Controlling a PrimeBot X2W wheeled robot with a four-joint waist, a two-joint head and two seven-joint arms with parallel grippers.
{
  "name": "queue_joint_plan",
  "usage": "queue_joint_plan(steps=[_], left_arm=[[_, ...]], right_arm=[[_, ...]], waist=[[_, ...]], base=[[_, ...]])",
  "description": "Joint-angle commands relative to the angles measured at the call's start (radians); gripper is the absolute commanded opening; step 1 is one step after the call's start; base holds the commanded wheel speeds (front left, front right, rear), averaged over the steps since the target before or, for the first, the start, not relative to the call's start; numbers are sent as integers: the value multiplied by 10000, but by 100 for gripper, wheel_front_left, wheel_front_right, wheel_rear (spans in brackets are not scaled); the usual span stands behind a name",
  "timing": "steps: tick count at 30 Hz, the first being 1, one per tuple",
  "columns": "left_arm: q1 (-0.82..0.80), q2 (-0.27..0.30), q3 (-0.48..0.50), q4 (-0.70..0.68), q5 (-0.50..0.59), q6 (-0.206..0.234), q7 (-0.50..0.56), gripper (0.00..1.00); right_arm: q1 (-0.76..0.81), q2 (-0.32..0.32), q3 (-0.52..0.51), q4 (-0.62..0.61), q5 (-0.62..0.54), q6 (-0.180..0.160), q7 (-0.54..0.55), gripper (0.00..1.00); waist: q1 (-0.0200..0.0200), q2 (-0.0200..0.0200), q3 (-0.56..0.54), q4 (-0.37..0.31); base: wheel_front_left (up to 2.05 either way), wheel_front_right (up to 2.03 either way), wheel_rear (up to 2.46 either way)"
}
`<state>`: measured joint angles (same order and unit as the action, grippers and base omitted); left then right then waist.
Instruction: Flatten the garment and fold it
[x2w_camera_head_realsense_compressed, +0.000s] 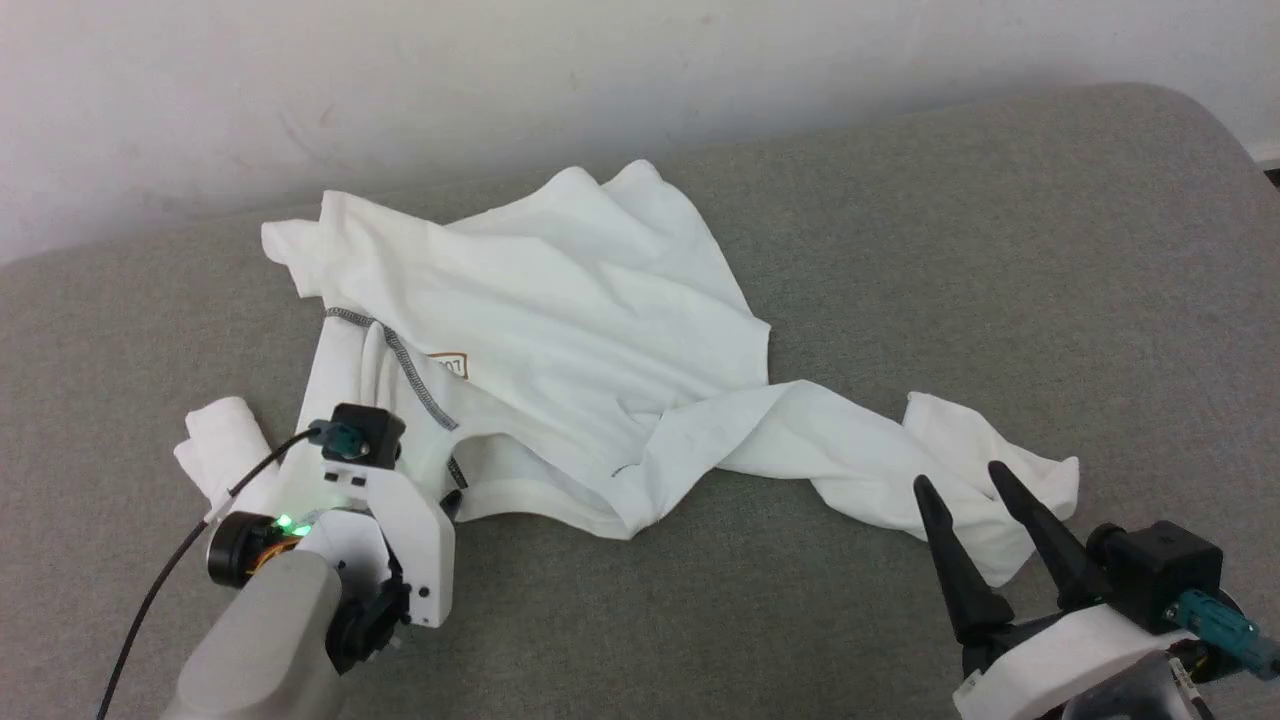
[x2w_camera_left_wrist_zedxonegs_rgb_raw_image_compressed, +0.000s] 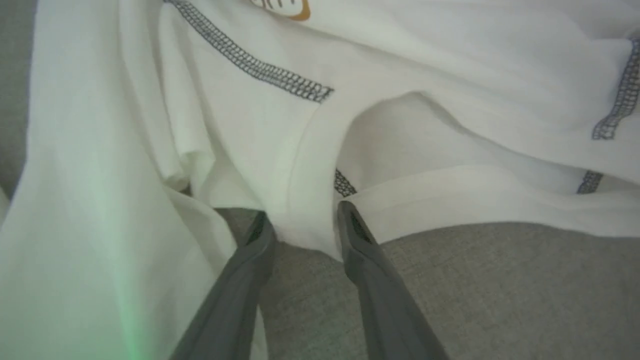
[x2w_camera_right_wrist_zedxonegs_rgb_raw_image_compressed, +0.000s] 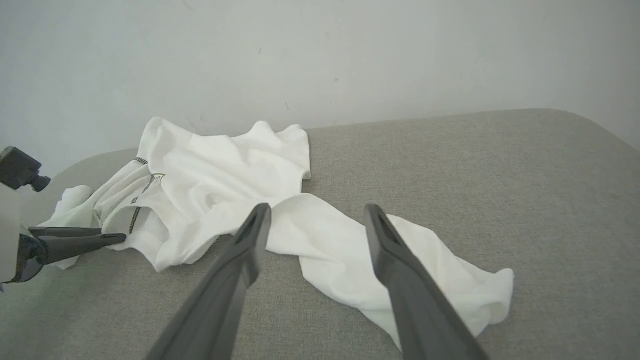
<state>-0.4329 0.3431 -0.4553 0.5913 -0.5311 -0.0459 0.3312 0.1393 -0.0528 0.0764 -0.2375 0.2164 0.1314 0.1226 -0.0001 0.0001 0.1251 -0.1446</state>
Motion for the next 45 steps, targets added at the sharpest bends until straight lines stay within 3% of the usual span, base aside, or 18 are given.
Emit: queue_joint_plan(steps=[1,6,11,18,22,23,24,32,36,40,45], left_arm=[[253,-148,-312,73,101,-169,315,0],[500,-316,-908,40,135,-400,985,0],[887,-327,-1052,-924,215,-318,624,0],[3000,-156,-1162,-3635,50,548,657,0],[4162,-307,-958,-4301,-342,1163,521,0],[4335,-395,-859,-4352,-416,1327,380,64],[4458,-436,-807,-4372,-425,1454,273,100],[4835,-778,256,-5230,-648,2246,-1396,100],[4616,-502,505,-5304,-573,2436,-1289,100],[4057,-187,321,-4810,-703,2192,-258,100],[3217,3,-14,-3812,-1082,1520,1022,100]], right_arm=[[-26,26,7,58,74,-7,-34,100],[5,26,-14,188,190,-7,-54,100],[117,26,-133,271,169,-7,-10,100],[538,26,-242,273,163,-7,124,100],[680,26,-231,228,119,-7,198,100],[696,26,-232,214,101,-7,209,100],[708,26,-232,203,80,-7,224,100],[880,26,-250,120,17,-7,337,100],[918,26,-233,72,49,-7,381,100],[814,26,-155,20,64,-7,381,100],[664,26,-125,46,49,-7,348,100]], waist=[[1,-1,65,-109],[1,-1,-128,-99],[1,-1,-588,55],[1,-1,-1239,380],[1,-1,-1372,549],[1,-1,-1381,583],[1,-1,-1392,613],[1,-1,-1562,747],[1,-1,-1561,762],[1,-1,-1366,721],[1,-1,-988,619]], base=[[0,0,0],[0,0,0],[0,0,0],[0,0,0],[0,0,0],[0,0,0],[0,0,0],[0,0,0],[0,0,0],[0,0,0],[0,0,0]])
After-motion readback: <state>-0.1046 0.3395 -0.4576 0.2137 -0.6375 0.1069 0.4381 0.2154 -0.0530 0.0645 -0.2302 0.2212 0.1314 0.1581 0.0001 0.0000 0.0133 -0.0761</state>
